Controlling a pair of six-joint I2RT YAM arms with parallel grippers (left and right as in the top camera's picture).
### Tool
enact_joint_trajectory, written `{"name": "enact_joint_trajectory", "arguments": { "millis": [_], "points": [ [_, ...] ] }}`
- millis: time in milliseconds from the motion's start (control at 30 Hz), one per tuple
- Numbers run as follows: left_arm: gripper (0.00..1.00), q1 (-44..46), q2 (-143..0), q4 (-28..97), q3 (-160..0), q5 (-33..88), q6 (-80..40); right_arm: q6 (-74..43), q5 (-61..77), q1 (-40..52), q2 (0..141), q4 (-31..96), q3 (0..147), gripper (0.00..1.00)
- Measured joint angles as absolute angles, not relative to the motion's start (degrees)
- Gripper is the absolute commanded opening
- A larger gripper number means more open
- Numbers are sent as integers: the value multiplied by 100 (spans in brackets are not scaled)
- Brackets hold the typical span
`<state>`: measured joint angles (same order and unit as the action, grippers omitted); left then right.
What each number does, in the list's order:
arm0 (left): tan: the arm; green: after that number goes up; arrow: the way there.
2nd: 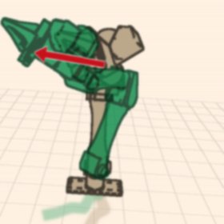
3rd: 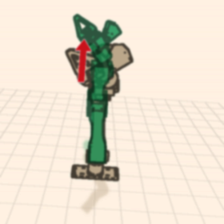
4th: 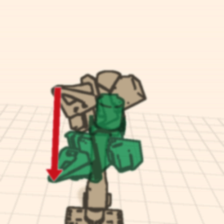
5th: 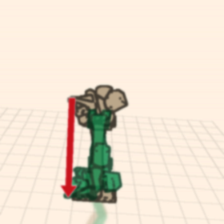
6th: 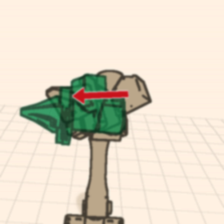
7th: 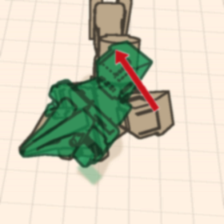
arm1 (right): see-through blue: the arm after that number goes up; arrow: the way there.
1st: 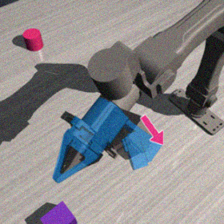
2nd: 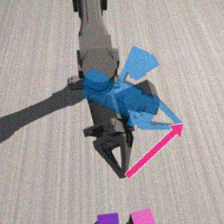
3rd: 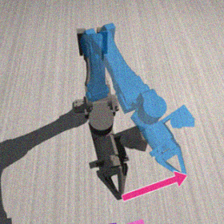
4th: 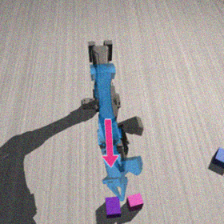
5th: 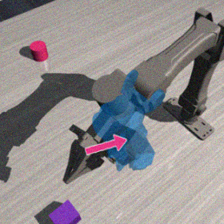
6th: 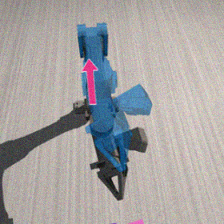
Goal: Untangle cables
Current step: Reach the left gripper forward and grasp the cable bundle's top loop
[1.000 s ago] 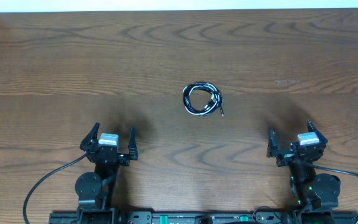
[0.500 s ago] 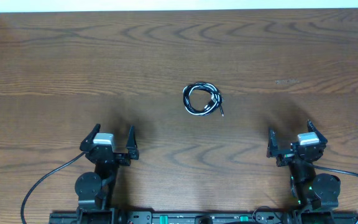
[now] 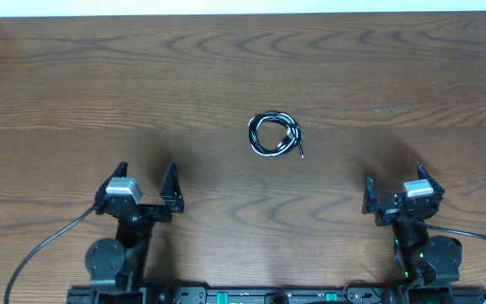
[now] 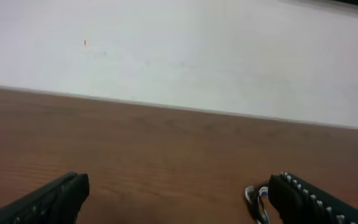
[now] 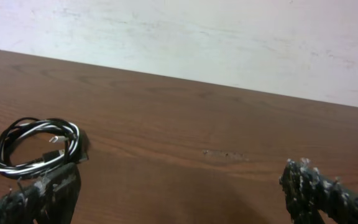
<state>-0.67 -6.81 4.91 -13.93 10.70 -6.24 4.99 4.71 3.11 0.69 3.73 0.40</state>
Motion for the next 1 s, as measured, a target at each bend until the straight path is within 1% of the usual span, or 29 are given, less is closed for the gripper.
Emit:
{"name": "enact_joint_trajectory", "arguments": {
  "millis": [300,567,700,733,867,1000],
  "points": [
    [97,-67,-2869,1726,-3498,1476,-617,499,471,311,67,375,40,99],
    [97,-34,-5172,3559,-6110,1584,-421,499,471,311,69,364,40,99],
    [97,252,-6372,4595,-7472,1612,-403,499,471,311,62,364,40,99],
    [97,416,-6862,5015,-8023,1610,-405,499,471,314,62,368,40,99],
    [97,838,-8088,5415,-9111,1601,-292,499,471,311,62,373,40,99],
    [97,1048,-8976,5078,-9314,1660,-148,499,471,311,62,370,40,99]
  ]
}}
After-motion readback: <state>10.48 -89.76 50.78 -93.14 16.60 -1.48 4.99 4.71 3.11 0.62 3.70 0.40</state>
